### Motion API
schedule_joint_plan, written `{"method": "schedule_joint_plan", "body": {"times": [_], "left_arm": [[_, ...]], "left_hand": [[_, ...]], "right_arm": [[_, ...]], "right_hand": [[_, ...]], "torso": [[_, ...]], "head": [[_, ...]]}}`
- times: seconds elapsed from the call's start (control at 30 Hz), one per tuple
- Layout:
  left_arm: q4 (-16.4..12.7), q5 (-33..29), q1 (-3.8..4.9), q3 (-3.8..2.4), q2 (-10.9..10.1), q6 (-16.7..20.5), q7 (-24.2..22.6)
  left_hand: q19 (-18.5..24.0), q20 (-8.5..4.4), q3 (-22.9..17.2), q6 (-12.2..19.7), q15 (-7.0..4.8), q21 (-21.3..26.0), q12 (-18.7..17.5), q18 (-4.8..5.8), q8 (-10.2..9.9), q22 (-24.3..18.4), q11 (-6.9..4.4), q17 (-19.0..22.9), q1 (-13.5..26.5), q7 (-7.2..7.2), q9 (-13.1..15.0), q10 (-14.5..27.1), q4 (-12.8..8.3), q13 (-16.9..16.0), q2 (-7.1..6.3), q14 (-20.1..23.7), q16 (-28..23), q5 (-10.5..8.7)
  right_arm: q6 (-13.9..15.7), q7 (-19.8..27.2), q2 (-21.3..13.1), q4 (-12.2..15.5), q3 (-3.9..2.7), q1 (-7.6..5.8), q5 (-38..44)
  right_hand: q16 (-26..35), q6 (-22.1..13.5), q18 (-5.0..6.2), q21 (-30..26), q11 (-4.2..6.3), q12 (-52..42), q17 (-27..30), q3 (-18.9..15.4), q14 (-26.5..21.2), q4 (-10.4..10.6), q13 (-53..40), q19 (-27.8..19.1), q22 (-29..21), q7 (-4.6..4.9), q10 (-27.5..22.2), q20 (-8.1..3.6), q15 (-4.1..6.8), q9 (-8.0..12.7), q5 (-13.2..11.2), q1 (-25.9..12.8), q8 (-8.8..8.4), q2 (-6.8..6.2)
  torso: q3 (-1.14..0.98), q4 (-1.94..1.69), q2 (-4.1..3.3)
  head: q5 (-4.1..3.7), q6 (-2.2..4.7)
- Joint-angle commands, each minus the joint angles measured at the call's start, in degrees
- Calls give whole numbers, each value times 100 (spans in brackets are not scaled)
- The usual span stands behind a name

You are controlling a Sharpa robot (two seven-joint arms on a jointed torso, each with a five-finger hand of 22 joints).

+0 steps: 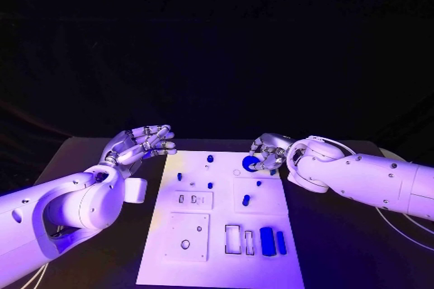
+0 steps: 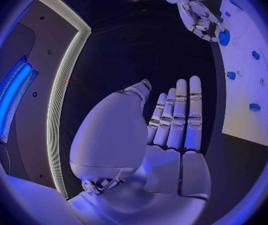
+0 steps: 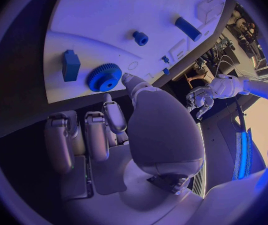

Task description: Assemble the parts on the task board

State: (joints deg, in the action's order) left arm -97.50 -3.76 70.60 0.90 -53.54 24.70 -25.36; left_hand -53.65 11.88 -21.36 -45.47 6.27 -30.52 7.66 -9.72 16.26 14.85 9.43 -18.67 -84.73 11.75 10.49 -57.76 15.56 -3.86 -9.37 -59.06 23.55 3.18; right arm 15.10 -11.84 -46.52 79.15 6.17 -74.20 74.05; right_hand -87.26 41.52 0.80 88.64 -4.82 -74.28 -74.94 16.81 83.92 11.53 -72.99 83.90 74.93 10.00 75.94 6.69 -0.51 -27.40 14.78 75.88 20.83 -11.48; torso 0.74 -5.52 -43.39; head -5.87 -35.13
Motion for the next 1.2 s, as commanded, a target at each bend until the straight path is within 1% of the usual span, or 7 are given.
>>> {"method": "schedule_joint_plan", "body": {"times": [0.03,0.33,0.47,0.73,1.03,1.1,1.2], "left_arm": [[-8,25,15,-5,4,-117,-26],[-4,25,15,-5,1,-120,-23],[-3,25,15,-6,2,-123,-22],[0,25,15,-6,0,-124,-18],[2,25,15,-6,-6,-126,-11],[3,25,15,-6,-7,-126,-9],[6,29,15,-6,-7,-127,-9]], "left_hand": [[-17,-11,-36,9,3,-34,-37,-64,-30,5,19,-6,-52,109,-5,-16,5,7,-10,36,2,-19],[-12,-11,-40,10,3,-42,-43,-63,-32,10,18,-11,-52,107,-6,-17,4,7,-10,38,2,-19],[-12,-11,-40,10,3,-42,-43,-63,-32,10,18,-11,-52,107,-6,-17,4,7,-10,38,2,-19],[-12,-11,-40,10,3,-42,-43,-63,-32,10,18,-11,-52,107,-6,-17,4,7,-10,38,2,-19],[-12,-11,-40,10,3,-42,-43,-63,-32,10,18,-11,-52,107,-6,-17,4,7,-10,38,2,-19],[-12,-11,-40,10,3,-42,-43,-63,-32,10,18,-11,-52,107,-6,-17,4,7,-10,38,2,-19],[-12,-11,-40,10,3,-42,-43,-63,-32,10,18,-11,-52,107,-6,-17,4,7,-10,38,2,-19]], "right_arm": [[-155,-76,24,-47,2,15,71],[-182,-87,73,-115,4,34,111],[-210,-88,100,-134,4,36,115],[-253,-96,141,-184,4,40,180],[-329,-139,142,-179,5,50,640],[-350,-144,139,-172,5,52,748],[-371,-149,134,-160,6,55,836]], "right_hand": [[-24,-32,-39,40,-26,-28,-786,-4,461,4,-18,497,1362,-3,-1,36,-36,-11,43,83,38,-1],[-30,-38,-41,44,-27,-37,-801,17,464,7,-26,502,1369,-1,-7,38,-38,-18,92,118,59,4],[-32,-38,-41,46,-27,-43,-805,25,464,6,-32,504,1372,-1,-4,38,-38,-20,100,128,64,8],[-42,-26,-46,55,-27,-83,-826,108,468,-13,-71,515,1387,1,12,41,-39,-33,132,220,110,39],[-59,47,-58,84,-24,-206,-864,300,474,-94,-191,549,1431,1,103,38,-37,-41,202,394,183,59],[-66,90,-61,92,-20,-255,-878,478,476,-154,-237,559,1444,-3,135,39,-34,-26,-32,490,204,55],[-75,108,-67,107,-20,-294,-901,562,481,-175,-274,576,1465,-1,165,38,-36,-16,-86,508,211,32]], "torso": [[-3,1,3],[-4,-2,4],[1,-5,6],[2,-9,5],[3,-16,10],[3,-18,11],[4,-19,11]], "head": [[5,-13],[-3,-23],[-5,-32],[-10,-51],[-17,-62],[-21,-63],[-21,-67]]}}
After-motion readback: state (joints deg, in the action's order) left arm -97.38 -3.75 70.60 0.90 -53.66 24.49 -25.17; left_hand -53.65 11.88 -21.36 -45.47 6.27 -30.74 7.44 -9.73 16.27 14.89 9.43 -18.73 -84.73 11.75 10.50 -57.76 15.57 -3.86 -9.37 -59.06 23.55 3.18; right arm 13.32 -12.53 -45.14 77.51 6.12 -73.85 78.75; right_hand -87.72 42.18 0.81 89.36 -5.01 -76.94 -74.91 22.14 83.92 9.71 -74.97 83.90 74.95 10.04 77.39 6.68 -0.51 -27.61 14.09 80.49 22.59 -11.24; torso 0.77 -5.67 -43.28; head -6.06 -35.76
